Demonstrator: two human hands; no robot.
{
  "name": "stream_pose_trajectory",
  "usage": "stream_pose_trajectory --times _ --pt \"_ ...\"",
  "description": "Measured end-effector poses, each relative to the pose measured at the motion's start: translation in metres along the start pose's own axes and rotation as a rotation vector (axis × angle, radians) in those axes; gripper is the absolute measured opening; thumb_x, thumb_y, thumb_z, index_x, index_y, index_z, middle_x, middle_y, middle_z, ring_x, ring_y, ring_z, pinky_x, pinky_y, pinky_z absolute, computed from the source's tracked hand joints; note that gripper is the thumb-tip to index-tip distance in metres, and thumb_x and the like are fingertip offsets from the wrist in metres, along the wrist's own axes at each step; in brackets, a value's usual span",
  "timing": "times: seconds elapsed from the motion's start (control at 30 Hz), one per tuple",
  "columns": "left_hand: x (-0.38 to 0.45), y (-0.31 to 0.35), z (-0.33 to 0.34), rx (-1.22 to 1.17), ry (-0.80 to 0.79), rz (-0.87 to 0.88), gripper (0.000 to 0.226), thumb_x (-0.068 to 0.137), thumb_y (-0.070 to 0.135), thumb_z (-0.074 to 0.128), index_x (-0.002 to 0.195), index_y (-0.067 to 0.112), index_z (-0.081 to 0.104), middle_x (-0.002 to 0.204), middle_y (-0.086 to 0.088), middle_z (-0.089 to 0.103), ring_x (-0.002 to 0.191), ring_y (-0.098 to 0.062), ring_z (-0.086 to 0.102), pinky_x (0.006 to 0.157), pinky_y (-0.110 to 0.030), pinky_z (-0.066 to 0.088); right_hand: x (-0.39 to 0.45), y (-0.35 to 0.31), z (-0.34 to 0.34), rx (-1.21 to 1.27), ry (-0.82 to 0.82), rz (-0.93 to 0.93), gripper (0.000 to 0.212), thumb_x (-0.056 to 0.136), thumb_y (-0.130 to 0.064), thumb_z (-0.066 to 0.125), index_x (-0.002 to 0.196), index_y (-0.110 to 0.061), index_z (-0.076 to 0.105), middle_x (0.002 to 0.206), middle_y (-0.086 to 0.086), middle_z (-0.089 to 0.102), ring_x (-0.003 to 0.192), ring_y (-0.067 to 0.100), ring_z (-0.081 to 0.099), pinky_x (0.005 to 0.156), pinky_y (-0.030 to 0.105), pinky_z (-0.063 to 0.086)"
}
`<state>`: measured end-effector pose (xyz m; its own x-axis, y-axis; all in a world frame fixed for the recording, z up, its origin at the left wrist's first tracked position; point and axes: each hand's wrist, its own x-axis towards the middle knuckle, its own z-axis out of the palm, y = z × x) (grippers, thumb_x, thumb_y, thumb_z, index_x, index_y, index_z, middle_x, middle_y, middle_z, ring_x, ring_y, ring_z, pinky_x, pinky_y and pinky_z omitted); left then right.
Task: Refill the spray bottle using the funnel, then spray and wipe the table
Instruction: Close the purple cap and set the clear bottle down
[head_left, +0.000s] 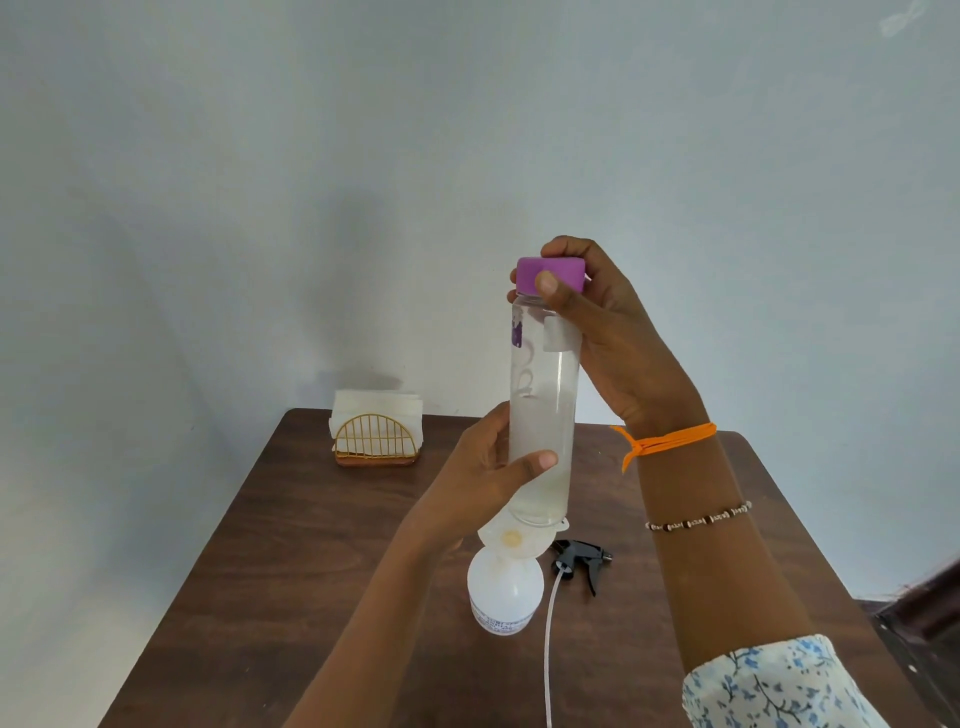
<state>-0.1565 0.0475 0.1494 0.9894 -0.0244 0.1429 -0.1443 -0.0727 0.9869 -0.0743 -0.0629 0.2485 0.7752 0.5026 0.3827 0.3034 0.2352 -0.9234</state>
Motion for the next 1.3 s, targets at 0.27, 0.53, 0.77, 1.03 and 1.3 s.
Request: stream_pose_trajectory --times 0.27,0.53,0.77,1.03,1.3 --pt "0.002 0.007 0.012 0.010 0.062 0.011 0.035 0.085 0.022 0.064 0.103 0.045 0.045 0.101 0.026 0.056 0.094 0.006 0.057 0.070 -0.009 0.049 -0.003 -0.004 0.002 -0.069 0.167 -0.026 0.026 0.076 -0.029 0.063 0.098 -0.024 0.050 0.112 0.022 0.054 0.092 0.025 0.058 0.090 0.045 0.047" --pt "0.009 0.009 0.004 0.147 0.062 0.017 0.048 0.080 0.027 0.070 0.119 0.037 0.043 0.117 0.014 0.058 0.110 -0.010 0.057 0.089 -0.026 0.051 -0.006 -0.009 -0.015 -0.058 -0.040 -0.003 0.062 0.068 -0.049 0.073 0.119 -0.029 0.045 0.114 0.006 0.055 0.102 0.021 0.059 0.093 0.033 0.048" --pt "0.026 0.006 -0.017 0.208 -0.007 0.020 0.057 0.085 0.022 0.064 0.127 0.045 0.035 0.117 0.027 0.052 0.107 0.000 0.056 0.090 -0.022 0.049 -0.004 -0.013 -0.011 -0.317 -0.014 -0.147 0.044 0.081 -0.024 0.062 0.122 -0.027 0.048 0.108 -0.008 0.052 0.091 0.007 0.051 0.078 0.018 0.047" --pt "0.055 -0.030 -0.029 0.249 0.263 -0.069 0.056 0.091 0.012 0.056 0.141 0.028 0.035 0.141 0.004 0.044 0.127 -0.013 0.044 0.106 -0.032 0.038 0.031 0.047 0.001 -0.569 0.183 -0.160 0.040 0.082 -0.036 0.060 0.118 -0.027 0.045 0.117 -0.007 0.048 0.109 0.022 0.047 0.092 0.032 0.044" --pt "0.057 -0.083 -0.052 0.237 0.411 -0.365 0.028 0.091 0.013 0.054 0.118 0.020 0.061 0.121 0.006 0.058 0.099 -0.004 0.052 0.088 -0.020 0.040 0.058 0.145 0.006 -0.864 0.126 0.005 0.044 0.094 -0.019 0.051 0.133 -0.005 0.038 0.125 0.018 0.041 0.108 0.033 0.037 0.097 0.036 0.031"
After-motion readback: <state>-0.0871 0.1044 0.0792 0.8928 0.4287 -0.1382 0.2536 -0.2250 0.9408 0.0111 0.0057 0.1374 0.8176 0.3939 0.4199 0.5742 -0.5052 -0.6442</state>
